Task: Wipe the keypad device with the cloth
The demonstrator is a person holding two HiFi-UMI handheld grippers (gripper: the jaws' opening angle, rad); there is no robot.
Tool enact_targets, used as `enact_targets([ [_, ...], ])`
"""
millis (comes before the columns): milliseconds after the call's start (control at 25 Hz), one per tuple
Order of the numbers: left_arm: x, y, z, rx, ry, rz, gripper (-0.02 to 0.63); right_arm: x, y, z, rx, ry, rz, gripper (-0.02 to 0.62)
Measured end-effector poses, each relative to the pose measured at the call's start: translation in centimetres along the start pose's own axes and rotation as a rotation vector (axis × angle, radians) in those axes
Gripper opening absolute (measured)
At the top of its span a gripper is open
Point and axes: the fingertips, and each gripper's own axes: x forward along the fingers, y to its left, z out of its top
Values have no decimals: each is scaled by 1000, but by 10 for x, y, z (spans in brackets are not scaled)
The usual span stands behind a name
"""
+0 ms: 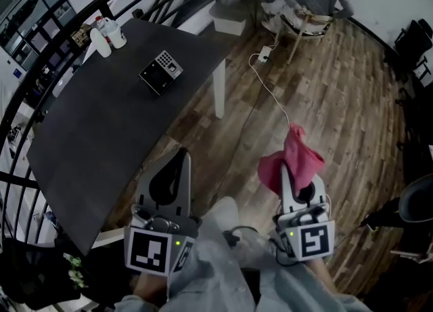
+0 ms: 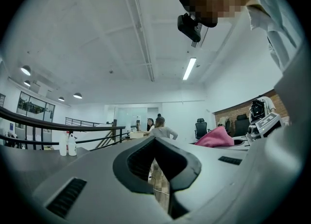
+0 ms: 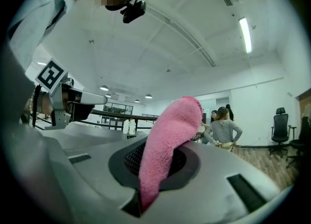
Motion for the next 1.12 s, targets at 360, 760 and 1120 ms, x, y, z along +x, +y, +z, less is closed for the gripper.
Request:
enact_targets([
  [360, 26, -1, -3, -8, -6, -16, 8, 15, -18, 3, -14, -21, -15, 28],
  [760, 73, 12, -9, -29, 1, -17, 8, 59, -36, 8, -22, -9, 9, 28],
  [1120, 115, 50, -4, -29, -3, 27, 8, 120, -61, 21, 31, -27, 14, 26],
])
